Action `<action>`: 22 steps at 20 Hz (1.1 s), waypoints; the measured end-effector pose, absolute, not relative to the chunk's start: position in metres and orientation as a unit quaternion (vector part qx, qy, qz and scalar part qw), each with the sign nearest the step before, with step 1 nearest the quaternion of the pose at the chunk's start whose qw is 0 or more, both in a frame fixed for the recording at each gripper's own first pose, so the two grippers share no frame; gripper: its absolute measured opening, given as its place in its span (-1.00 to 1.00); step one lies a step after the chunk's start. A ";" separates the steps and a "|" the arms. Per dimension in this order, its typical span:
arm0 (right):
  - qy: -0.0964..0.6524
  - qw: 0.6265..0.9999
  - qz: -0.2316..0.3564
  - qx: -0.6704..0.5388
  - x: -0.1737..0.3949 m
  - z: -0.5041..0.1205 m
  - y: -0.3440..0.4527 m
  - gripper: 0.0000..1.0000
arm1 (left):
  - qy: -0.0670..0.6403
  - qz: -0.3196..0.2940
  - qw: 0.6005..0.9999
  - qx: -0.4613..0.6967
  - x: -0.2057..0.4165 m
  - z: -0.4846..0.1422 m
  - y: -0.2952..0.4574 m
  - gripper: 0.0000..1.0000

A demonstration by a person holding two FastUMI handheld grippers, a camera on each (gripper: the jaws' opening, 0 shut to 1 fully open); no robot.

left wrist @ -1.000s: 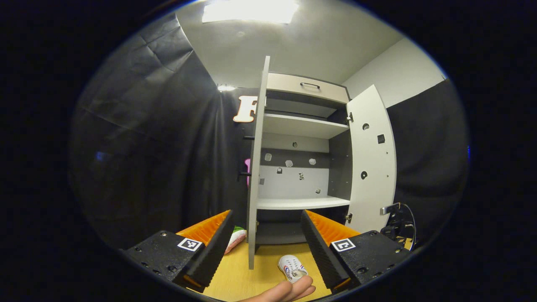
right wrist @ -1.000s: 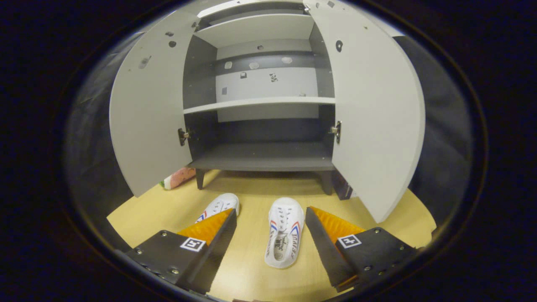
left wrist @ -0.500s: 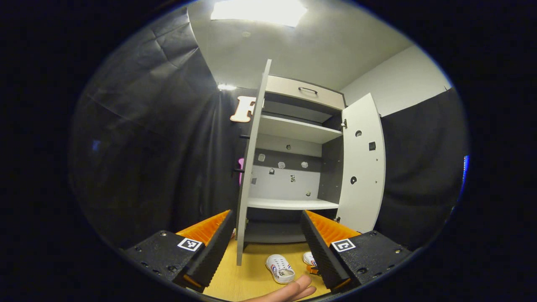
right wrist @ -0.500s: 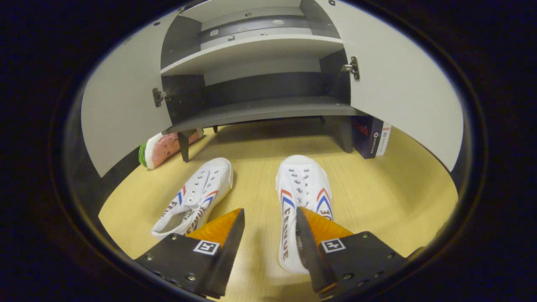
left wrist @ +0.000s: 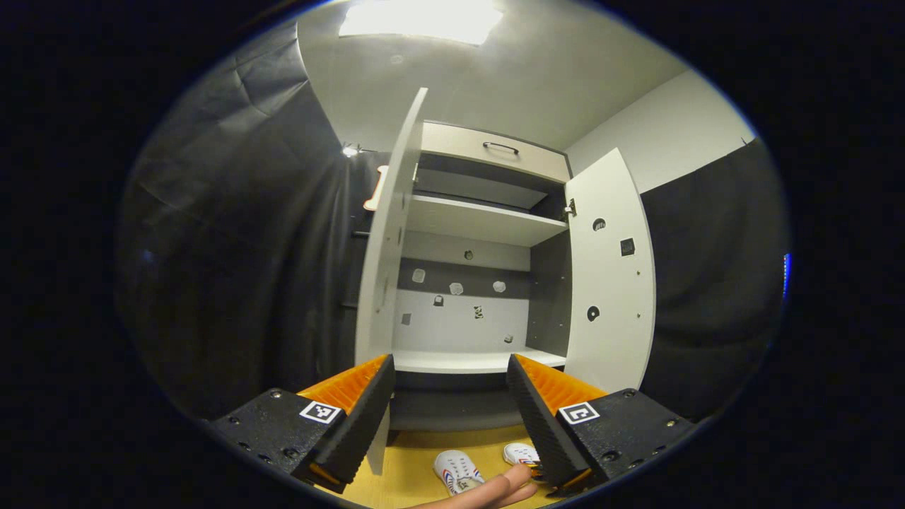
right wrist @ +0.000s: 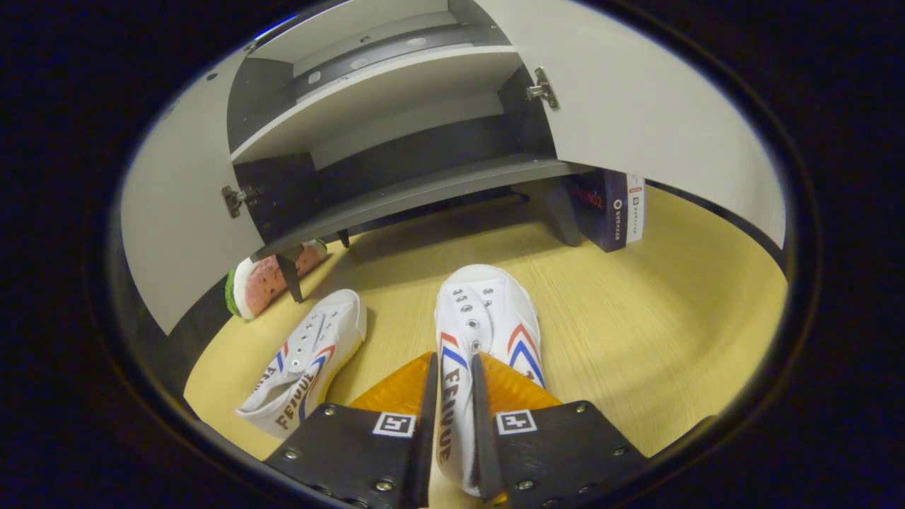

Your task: Grab one shoe with the right hand and put it into the shoe cabinet, grab the other shoe with the left hand and put it into the shoe cabinet; then close the right door with the right hand and the left door with the left hand.

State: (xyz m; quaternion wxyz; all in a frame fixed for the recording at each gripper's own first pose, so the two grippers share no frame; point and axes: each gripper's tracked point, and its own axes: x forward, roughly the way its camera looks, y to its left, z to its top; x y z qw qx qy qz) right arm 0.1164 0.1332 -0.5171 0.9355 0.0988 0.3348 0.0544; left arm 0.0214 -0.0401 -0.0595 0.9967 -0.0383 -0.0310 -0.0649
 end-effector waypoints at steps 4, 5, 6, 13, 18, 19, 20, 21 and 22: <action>0.338 0.934 0.057 0.100 0.109 -0.517 0.136 -0.61 | -0.029 -0.117 0.991 -0.054 0.064 -0.069 -0.081 0.92; 0.335 0.932 0.066 0.119 0.105 -0.500 0.133 -0.78 | -0.027 -0.126 0.990 -0.059 0.075 -0.073 -0.087 0.92; 0.338 0.931 0.073 0.119 0.115 -0.516 0.136 -0.96 | -0.026 -0.134 0.989 -0.060 0.086 -0.076 -0.091 0.92; 0.320 0.928 0.084 0.170 0.114 -0.507 0.135 -0.99 | -0.004 -0.128 0.991 -0.030 0.150 -0.113 -0.089 0.92; 0.281 0.942 0.083 0.166 0.109 -0.452 0.124 -0.99 | 0.019 -0.131 0.991 -0.007 0.172 -0.132 -0.089 0.92; 0.278 0.942 0.083 0.169 0.109 -0.440 0.123 -0.99 | 0.022 -0.131 0.991 -0.006 0.176 -0.135 -0.087 0.97; 0.271 0.945 0.081 0.163 0.112 -0.428 0.120 -1.00 | 0.021 -0.127 0.992 -0.004 0.180 -0.135 -0.084 0.92; 0.259 0.951 0.080 0.150 0.115 -0.413 0.118 -0.99 | 0.021 -0.122 0.992 -0.002 0.185 -0.136 -0.080 0.92; 0.244 0.957 0.079 0.135 0.119 -0.398 0.117 -0.99 | 0.022 -0.120 0.992 0.001 0.188 -0.137 -0.078 0.92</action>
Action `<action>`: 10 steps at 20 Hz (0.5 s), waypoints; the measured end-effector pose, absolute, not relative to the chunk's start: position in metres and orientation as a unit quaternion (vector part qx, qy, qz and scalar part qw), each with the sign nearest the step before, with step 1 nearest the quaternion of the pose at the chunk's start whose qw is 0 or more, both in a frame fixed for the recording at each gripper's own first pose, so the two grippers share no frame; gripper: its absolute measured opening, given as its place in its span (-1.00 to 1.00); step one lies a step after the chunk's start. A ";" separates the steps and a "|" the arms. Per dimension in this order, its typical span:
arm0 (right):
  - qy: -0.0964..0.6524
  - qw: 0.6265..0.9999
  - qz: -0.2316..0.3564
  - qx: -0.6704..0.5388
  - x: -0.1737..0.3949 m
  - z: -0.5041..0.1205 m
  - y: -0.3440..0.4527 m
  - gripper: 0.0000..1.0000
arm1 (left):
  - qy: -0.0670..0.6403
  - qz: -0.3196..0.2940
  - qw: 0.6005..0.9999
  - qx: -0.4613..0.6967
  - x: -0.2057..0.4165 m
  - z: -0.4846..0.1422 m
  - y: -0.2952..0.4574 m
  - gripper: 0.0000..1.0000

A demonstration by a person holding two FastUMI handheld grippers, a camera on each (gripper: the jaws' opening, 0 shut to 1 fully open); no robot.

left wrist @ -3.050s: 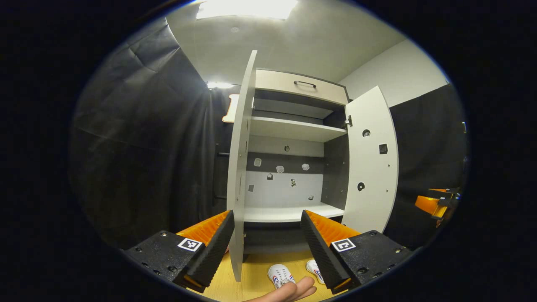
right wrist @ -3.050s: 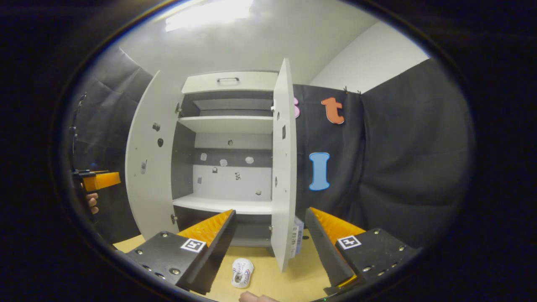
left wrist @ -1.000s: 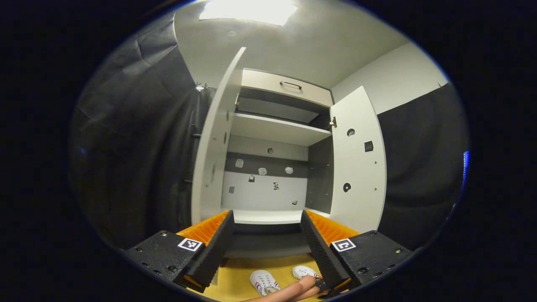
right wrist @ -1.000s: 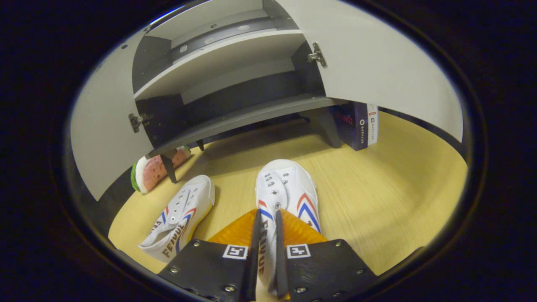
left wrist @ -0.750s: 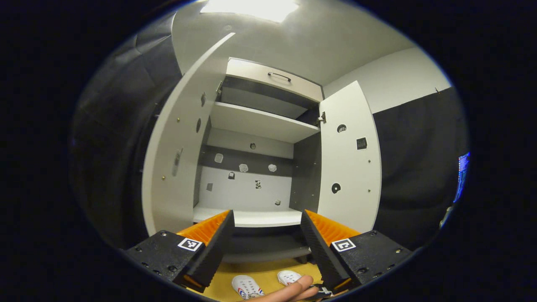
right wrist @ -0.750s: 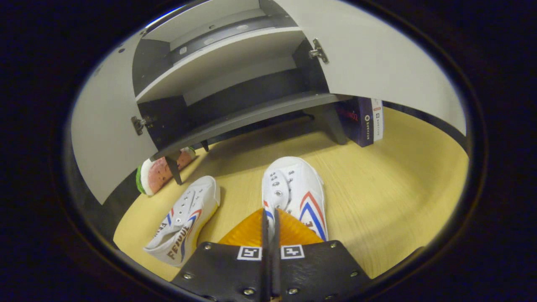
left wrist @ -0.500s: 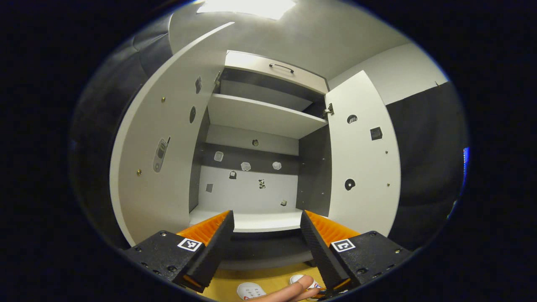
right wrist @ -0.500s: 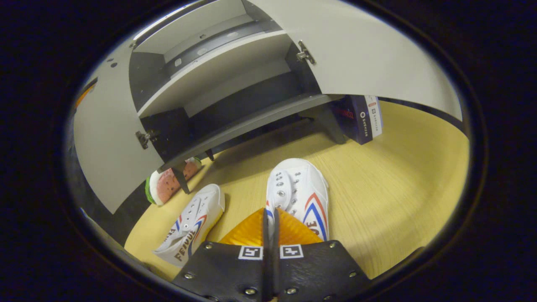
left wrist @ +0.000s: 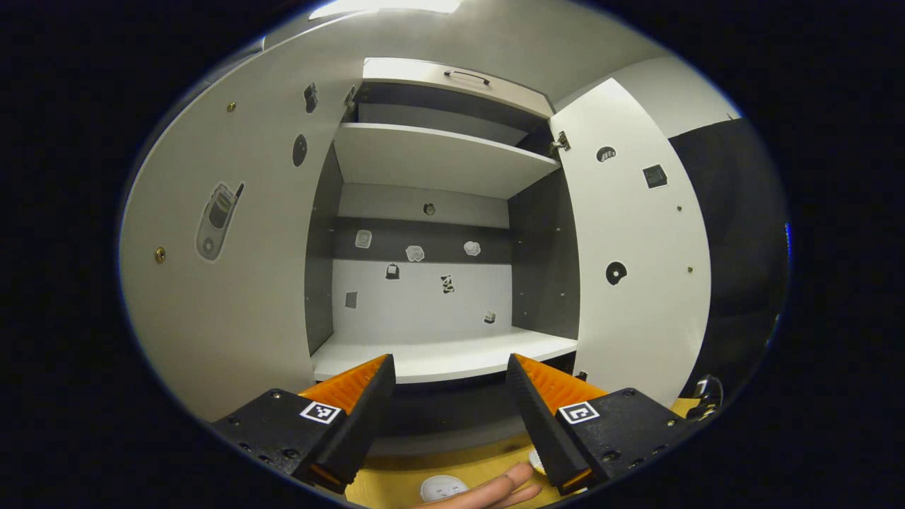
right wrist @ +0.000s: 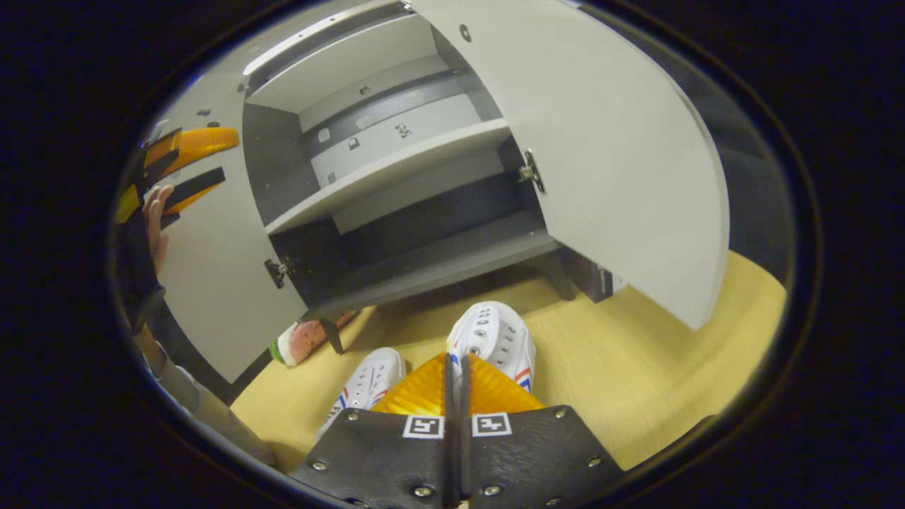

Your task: Grab one shoe with the right hand and put it into the shoe cabinet, grab the other shoe with the left hand and put it into the shoe cabinet; then close the right door with the right hand and the left door with the left hand.

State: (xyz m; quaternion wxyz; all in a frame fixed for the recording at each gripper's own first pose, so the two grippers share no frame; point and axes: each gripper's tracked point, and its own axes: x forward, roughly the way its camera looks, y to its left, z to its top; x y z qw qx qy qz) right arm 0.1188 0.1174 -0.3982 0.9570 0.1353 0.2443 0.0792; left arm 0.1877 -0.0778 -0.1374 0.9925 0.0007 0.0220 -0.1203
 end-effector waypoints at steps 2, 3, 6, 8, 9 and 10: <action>0.222 0.965 0.077 0.119 0.124 -0.371 0.120 -0.99 | 0.028 -0.115 0.993 0.001 0.195 -0.141 -0.071 0.97; 0.213 0.967 0.078 0.119 0.127 -0.356 0.122 -0.99 | 0.030 -0.110 0.993 -0.001 0.198 -0.141 -0.065 0.97; 0.175 0.974 0.090 0.116 0.138 -0.314 0.133 -1.00 | 0.032 -0.097 0.995 -0.006 0.203 -0.140 -0.052 0.92; 0.143 0.979 0.094 0.107 0.148 -0.288 0.142 -0.99 | 0.034 -0.097 0.995 -0.018 0.204 -0.139 -0.048 0.92; 0.149 0.980 0.093 0.094 0.152 -0.290 0.145 -1.00 | 0.034 -0.099 0.994 -0.017 0.205 -0.140 -0.048 0.92; 0.164 0.978 0.094 0.087 0.152 -0.301 0.150 -0.99 | 0.035 -0.103 0.994 -0.017 0.202 -0.140 -0.050 0.91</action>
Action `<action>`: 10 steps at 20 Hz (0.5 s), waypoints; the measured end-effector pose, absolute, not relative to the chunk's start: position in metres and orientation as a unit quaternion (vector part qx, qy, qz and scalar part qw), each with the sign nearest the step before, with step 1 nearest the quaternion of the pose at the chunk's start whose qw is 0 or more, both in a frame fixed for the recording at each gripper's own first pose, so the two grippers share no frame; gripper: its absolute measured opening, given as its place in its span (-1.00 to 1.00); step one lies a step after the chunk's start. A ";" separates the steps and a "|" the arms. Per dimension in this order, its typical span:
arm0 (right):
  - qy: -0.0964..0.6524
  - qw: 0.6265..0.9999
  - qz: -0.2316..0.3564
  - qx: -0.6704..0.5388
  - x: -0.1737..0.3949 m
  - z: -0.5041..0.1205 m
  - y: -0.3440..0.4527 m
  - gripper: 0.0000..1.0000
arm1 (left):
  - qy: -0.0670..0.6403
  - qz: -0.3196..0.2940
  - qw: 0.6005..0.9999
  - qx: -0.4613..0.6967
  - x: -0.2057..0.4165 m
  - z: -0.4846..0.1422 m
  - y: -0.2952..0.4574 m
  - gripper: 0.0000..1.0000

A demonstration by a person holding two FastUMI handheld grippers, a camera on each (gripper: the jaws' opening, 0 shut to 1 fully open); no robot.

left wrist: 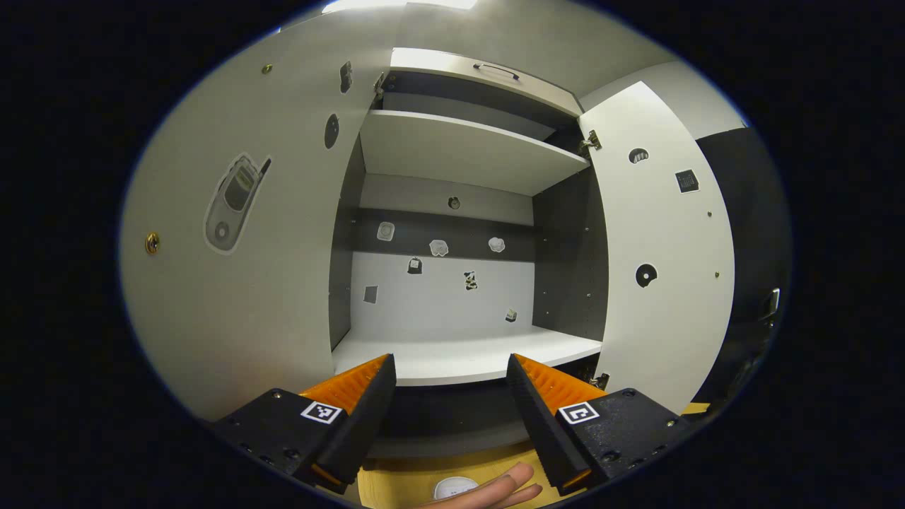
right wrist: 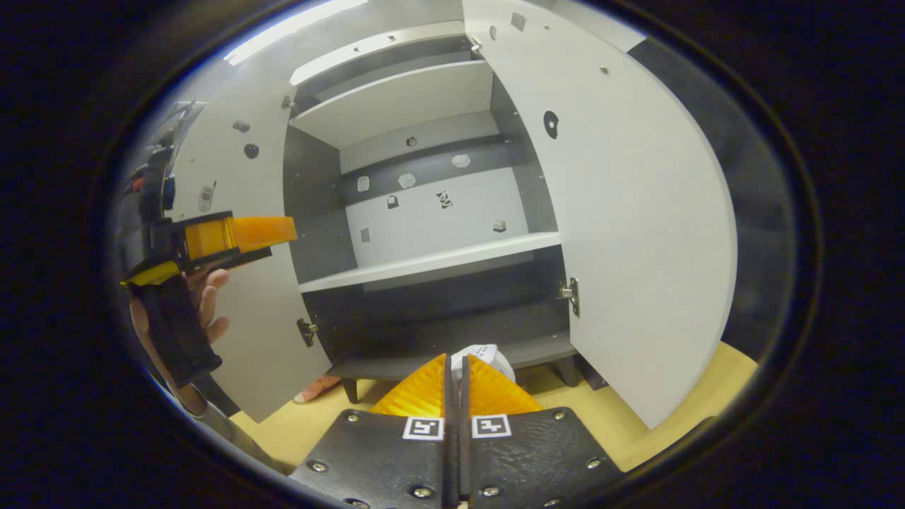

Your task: Grab one shoe with the right hand and put it into the shoe cabinet, grab the other shoe with the left hand and put it into the shoe cabinet; then close the right door with the right hand and the left door with the left hand.

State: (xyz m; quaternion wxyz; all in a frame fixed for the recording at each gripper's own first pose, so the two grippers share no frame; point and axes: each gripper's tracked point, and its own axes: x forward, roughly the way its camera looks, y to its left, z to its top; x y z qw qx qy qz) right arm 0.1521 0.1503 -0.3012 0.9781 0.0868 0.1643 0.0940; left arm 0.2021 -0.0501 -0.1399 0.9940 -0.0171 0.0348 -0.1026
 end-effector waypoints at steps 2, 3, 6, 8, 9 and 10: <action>0.216 0.968 0.107 0.065 0.146 -0.351 0.160 -0.99 | 0.039 -0.115 0.992 -0.020 0.201 -0.142 -0.057 0.92; 0.244 0.963 0.104 0.053 0.141 -0.382 0.161 -0.99 | 0.044 -0.122 0.991 -0.022 0.200 -0.145 -0.061 0.92; 0.297 0.944 0.114 0.089 0.122 -0.436 0.172 -0.99 | 0.054 -0.126 0.990 -0.016 0.200 -0.151 -0.064 0.93; 0.305 0.941 0.112 0.092 0.114 -0.447 0.170 -0.99 | 0.052 -0.118 0.992 -0.013 0.203 -0.149 -0.060 0.93; 0.310 0.940 0.111 0.089 0.109 -0.451 0.171 -0.99 | 0.052 -0.115 0.992 -0.012 0.201 -0.150 -0.059 0.93; 0.312 0.940 0.109 0.087 0.104 -0.454 0.171 -0.99 | 0.051 -0.115 0.992 -0.011 0.201 -0.149 -0.059 0.92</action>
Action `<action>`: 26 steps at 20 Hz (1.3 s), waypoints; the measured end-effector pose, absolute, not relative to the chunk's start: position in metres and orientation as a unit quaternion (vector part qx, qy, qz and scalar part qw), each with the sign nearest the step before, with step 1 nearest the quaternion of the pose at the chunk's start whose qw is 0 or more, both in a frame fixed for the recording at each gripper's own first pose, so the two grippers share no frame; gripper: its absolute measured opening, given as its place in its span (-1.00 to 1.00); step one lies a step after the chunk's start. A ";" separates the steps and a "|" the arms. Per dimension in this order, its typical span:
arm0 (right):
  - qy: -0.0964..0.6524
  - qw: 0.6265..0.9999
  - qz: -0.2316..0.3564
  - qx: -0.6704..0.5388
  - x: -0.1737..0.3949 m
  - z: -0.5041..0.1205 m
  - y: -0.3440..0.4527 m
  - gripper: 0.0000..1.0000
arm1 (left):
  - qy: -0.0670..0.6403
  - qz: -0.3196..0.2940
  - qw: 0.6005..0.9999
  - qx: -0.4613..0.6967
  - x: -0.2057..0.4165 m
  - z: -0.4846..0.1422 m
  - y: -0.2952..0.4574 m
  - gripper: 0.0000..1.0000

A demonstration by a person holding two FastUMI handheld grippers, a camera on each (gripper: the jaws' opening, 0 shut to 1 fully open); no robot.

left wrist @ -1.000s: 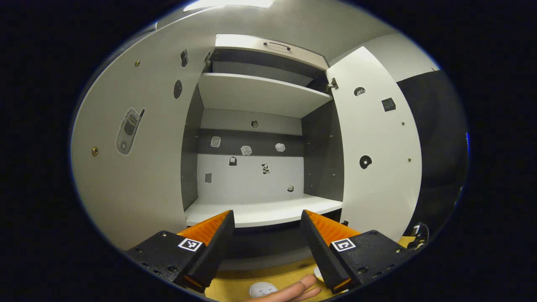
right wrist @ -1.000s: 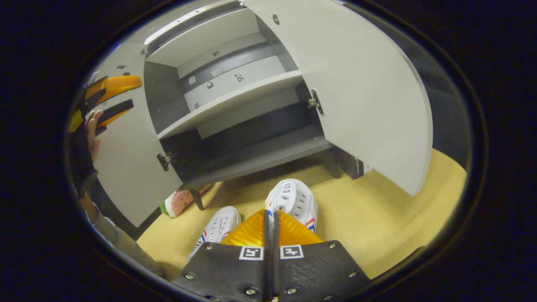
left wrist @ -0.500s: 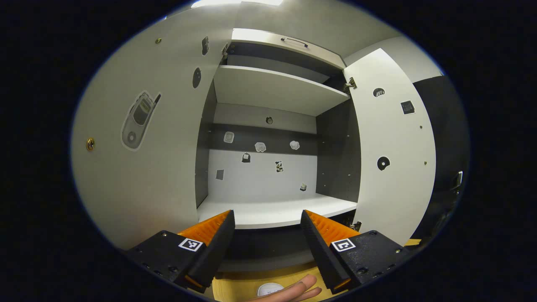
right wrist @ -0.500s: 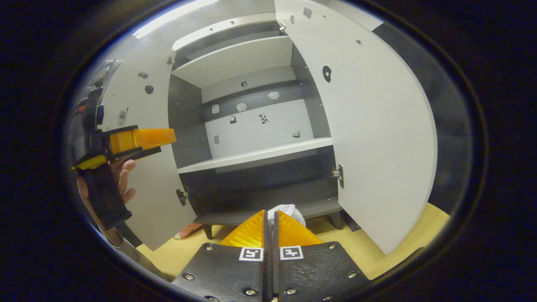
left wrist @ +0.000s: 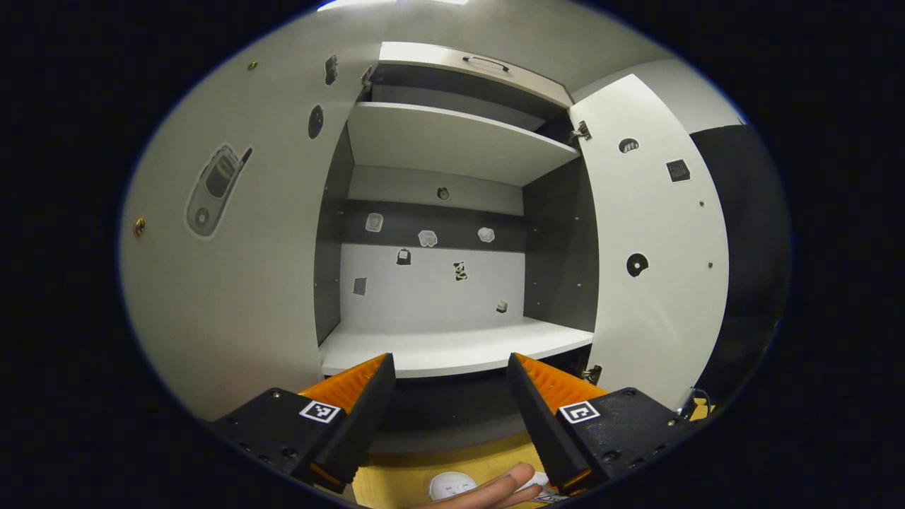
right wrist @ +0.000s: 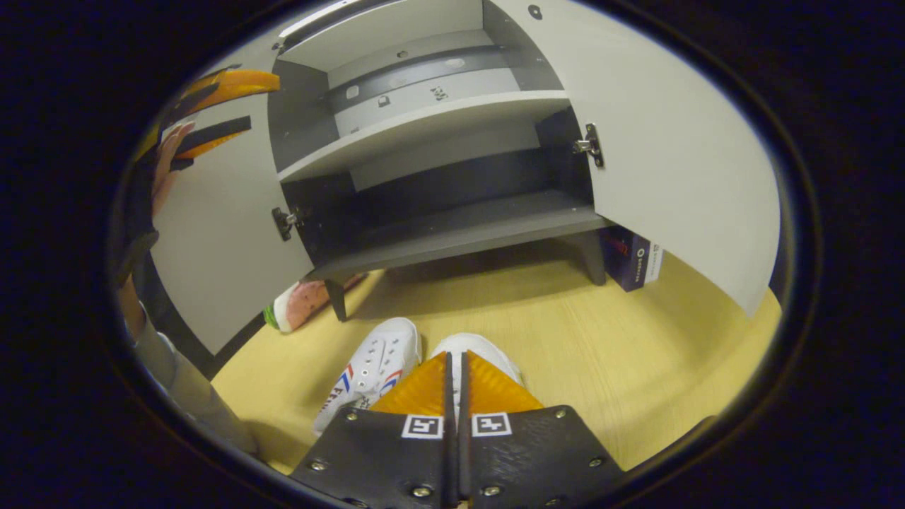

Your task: Grab one shoe with the right hand and put it into the shoe cabinet, grab the other shoe with the left hand and put it into the shoe cabinet; then close the right door with the right hand and the left door with the left hand.

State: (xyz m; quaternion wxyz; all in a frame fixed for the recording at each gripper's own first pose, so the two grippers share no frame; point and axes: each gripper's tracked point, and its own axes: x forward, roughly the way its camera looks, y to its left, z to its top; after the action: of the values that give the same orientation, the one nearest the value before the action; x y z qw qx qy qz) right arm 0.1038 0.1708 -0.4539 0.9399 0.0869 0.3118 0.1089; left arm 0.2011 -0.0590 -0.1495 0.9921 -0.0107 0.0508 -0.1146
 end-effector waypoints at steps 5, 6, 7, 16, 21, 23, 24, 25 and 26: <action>0.333 0.931 0.151 -0.015 0.064 -0.476 0.172 -0.27 | 0.045 -0.122 0.991 -0.012 0.196 -0.146 -0.062 0.92; 0.334 0.929 0.155 -0.032 0.057 -0.479 0.170 0.02 | 0.045 -0.122 0.991 -0.011 0.196 -0.145 -0.063 0.93; 0.339 0.928 0.150 -0.036 0.053 -0.483 0.168 0.23 | 0.044 -0.122 0.991 -0.011 0.195 -0.145 -0.062 0.94; 0.379 0.920 0.098 0.001 0.062 -0.514 0.163 0.04 | 0.051 -0.118 0.992 -0.005 0.198 -0.149 -0.062 0.93; 0.377 0.916 0.091 0.098 0.074 -0.515 0.168 -0.85 | 0.058 -0.112 0.992 0.003 0.200 -0.154 -0.062 0.92; 0.354 0.926 0.078 0.102 0.075 -0.505 0.156 -0.99 | 0.058 -0.113 0.992 0.004 0.198 -0.155 -0.064 0.92; 0.343 0.930 0.079 0.106 0.075 -0.501 0.153 -1.00 | 0.057 -0.113 0.992 0.005 0.198 -0.154 -0.064 0.93; 0.329 0.934 0.077 0.116 0.077 -0.489 0.150 -0.99 | 0.057 -0.113 0.992 0.005 0.198 -0.154 -0.063 0.92; 0.318 0.936 0.084 0.126 0.080 -0.479 0.152 -1.00 | 0.056 -0.114 0.992 0.004 0.198 -0.153 -0.063 0.92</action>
State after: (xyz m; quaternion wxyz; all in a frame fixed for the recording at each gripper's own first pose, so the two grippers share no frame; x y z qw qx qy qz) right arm 0.0796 0.1523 -0.4786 0.9360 0.1265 0.3176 0.0840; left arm 0.1977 -0.0632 -0.1533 0.9919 0.0044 0.0564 -0.1138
